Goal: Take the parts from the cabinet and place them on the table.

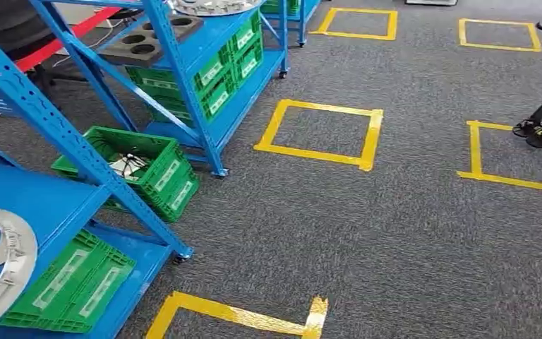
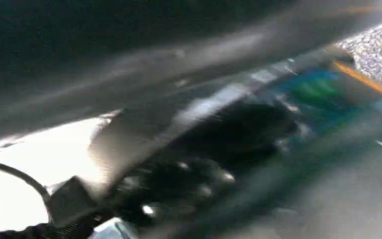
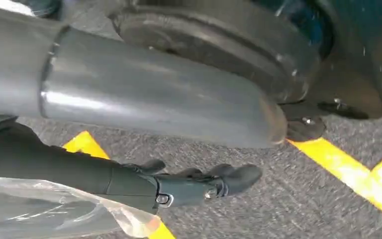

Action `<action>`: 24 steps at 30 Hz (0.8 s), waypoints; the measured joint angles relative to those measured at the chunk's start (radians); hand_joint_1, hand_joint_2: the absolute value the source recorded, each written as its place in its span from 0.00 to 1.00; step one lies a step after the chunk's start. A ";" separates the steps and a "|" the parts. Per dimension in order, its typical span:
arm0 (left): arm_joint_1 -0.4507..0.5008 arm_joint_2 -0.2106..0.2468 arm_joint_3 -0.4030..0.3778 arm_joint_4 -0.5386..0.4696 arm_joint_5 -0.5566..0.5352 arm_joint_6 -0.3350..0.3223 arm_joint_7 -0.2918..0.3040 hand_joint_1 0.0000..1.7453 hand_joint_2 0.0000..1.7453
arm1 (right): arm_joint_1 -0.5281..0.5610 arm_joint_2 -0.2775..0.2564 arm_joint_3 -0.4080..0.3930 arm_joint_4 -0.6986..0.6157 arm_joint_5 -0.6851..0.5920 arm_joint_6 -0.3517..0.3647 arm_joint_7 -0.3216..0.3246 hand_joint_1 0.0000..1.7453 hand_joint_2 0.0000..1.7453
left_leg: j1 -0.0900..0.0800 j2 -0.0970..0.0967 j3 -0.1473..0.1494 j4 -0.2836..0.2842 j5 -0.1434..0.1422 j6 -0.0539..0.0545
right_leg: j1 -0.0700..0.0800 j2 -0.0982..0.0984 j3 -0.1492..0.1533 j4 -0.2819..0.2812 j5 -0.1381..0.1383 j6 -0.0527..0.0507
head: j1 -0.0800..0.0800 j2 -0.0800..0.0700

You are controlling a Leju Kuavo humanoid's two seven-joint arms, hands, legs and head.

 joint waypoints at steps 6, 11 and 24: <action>0.004 0.002 0.000 0.000 0.000 0.000 0.000 0.00 0.00 | -0.006 0.000 0.003 0.000 0.000 0.000 0.000 0.00 0.00 | 0.002 0.074 0.135 -0.255 0.141 0.006 | 0.002 -0.069 0.012 0.000 -0.009 0.006 | -0.002 0.000; 0.005 0.002 0.000 0.000 0.000 0.000 0.000 0.00 0.00 | -0.012 0.001 0.004 0.000 0.001 0.000 0.000 0.00 0.00 | -0.005 0.043 0.139 -0.278 0.144 0.040 | 0.006 -0.104 0.020 -0.005 -0.018 0.038 | 0.000 0.000; 0.001 -0.002 0.001 0.000 0.000 0.000 0.000 0.00 0.00 | -0.004 0.000 0.005 0.000 0.001 0.002 0.001 0.00 0.00 | 0.001 -0.111 0.118 -0.261 0.148 0.026 | -0.006 0.103 -0.008 0.016 -0.007 0.031 | 0.017 0.000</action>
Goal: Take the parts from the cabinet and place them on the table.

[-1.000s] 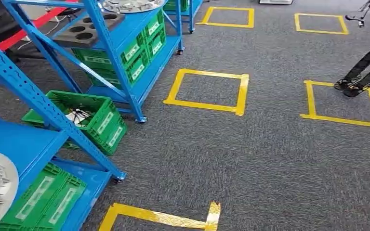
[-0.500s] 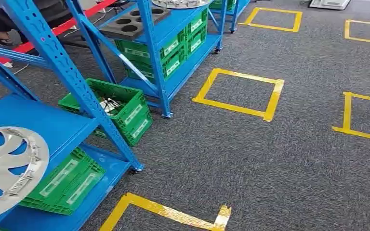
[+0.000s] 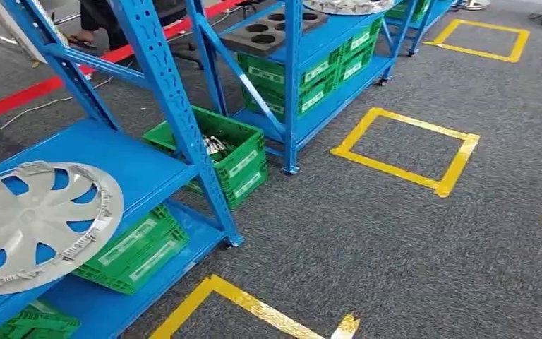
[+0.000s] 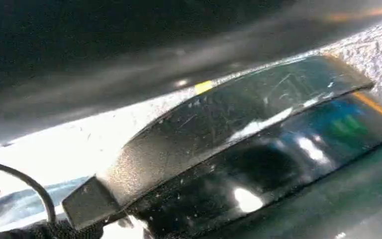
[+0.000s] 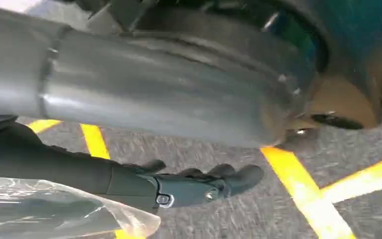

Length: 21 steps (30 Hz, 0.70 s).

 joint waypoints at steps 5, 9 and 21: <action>-0.001 0.003 0.001 0.000 0.004 -0.006 0.001 0.00 0.00 | 0.000 -0.002 0.001 0.000 0.007 -0.003 -0.002 0.00 0.00 | -0.001 0.099 -0.066 0.136 -0.082 -0.025 | 0.001 -0.076 0.008 -0.009 0.002 -0.031 | -0.019 0.000; 0.002 0.002 0.005 0.000 0.005 -0.011 0.001 0.00 0.00 | 0.001 -0.001 0.003 0.000 0.007 -0.003 -0.001 0.00 0.00 | 0.007 0.117 -0.140 0.295 -0.116 -0.031 | 0.006 -0.141 0.012 -0.009 -0.006 -0.035 | -0.020 0.000; -0.001 0.001 0.017 0.000 0.005 -0.011 0.005 0.00 0.00 | -0.016 -0.001 0.010 0.000 0.010 -0.003 -0.001 0.00 0.00 | -0.002 0.130 0.009 -0.017 0.010 0.024 | 0.011 -0.105 -0.042 0.158 -0.120 0.007 | -0.006 0.000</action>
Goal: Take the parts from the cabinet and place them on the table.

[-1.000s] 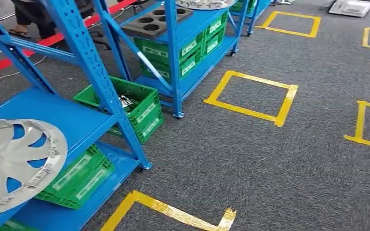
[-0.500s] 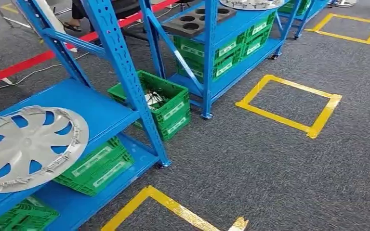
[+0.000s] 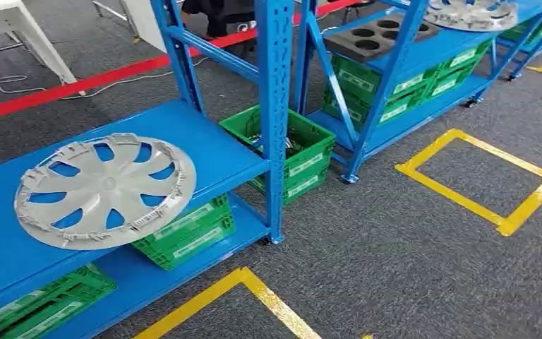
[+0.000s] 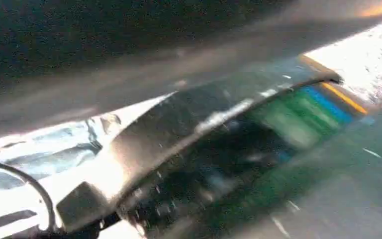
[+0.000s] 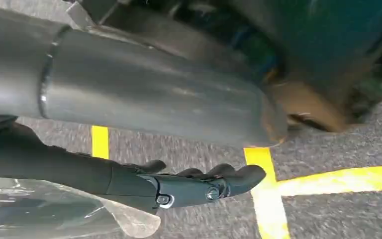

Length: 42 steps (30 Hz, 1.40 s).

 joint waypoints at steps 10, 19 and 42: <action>0.000 -0.002 0.002 0.000 -0.002 -0.003 -0.001 0.00 0.00 | 0.010 0.000 0.002 0.000 0.000 0.001 0.001 0.00 0.00 | 0.005 -0.131 -0.013 0.025 -0.010 -0.031 | -0.008 0.094 0.029 -0.143 0.121 -0.010 | 0.001 0.000; 0.001 -0.004 0.003 0.000 -0.003 -0.003 0.003 0.00 0.00 | 0.013 -0.002 0.002 0.000 0.001 -0.001 0.000 0.00 0.00 | 0.005 -0.012 -0.156 0.307 -0.108 -0.051 | 0.001 -0.037 0.045 -0.151 0.110 -0.044 | -0.016 0.000; -0.003 -0.007 0.004 0.000 -0.007 -0.003 0.003 0.00 0.00 | 0.008 0.002 0.005 0.000 0.006 0.000 0.002 0.00 0.00 | -0.006 -0.099 -0.007 0.031 -0.018 -0.013 | -0.010 0.109 0.006 -0.131 0.128 0.012 | -0.001 0.000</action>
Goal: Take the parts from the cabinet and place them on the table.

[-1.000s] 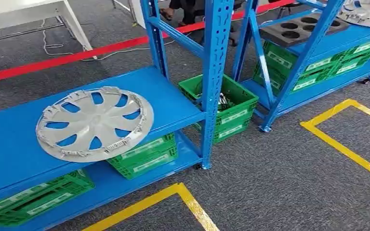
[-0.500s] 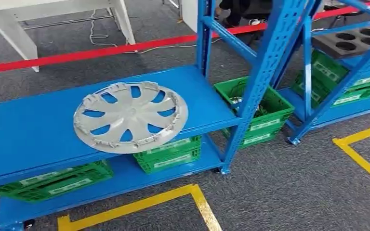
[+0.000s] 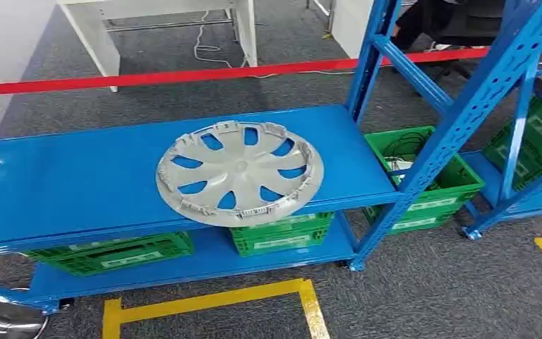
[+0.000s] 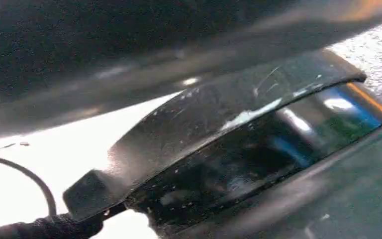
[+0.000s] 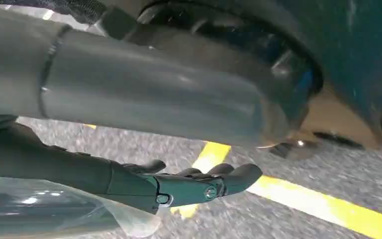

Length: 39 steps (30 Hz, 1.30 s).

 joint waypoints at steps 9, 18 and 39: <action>0.003 0.000 0.001 0.000 0.008 0.000 -0.021 0.00 0.00 | 0.000 -0.002 0.000 0.001 -0.011 0.001 0.000 0.00 0.00 | 0.009 0.087 -0.162 0.296 -0.101 -0.035 | 0.011 -0.117 0.034 -0.012 -0.019 -0.060 | -0.019 0.000; 0.009 0.001 0.013 0.000 0.027 -0.003 -0.039 0.00 0.00 | -0.008 0.003 -0.002 0.000 -0.027 0.005 0.004 0.00 0.00 | 0.000 0.098 -0.004 -0.032 0.031 0.026 | 0.017 -0.126 0.049 -0.027 -0.034 -0.031 | -0.020 0.000; 0.044 0.025 0.030 -0.014 0.204 -0.081 -0.060 0.00 0.00 | 0.031 0.004 -0.272 -0.036 0.177 0.035 0.100 0.00 0.00 | 0.013 0.084 -0.141 0.309 -0.137 -0.036 | 0.002 -0.098 0.025 -0.017 -0.003 -0.057 | -0.020 0.000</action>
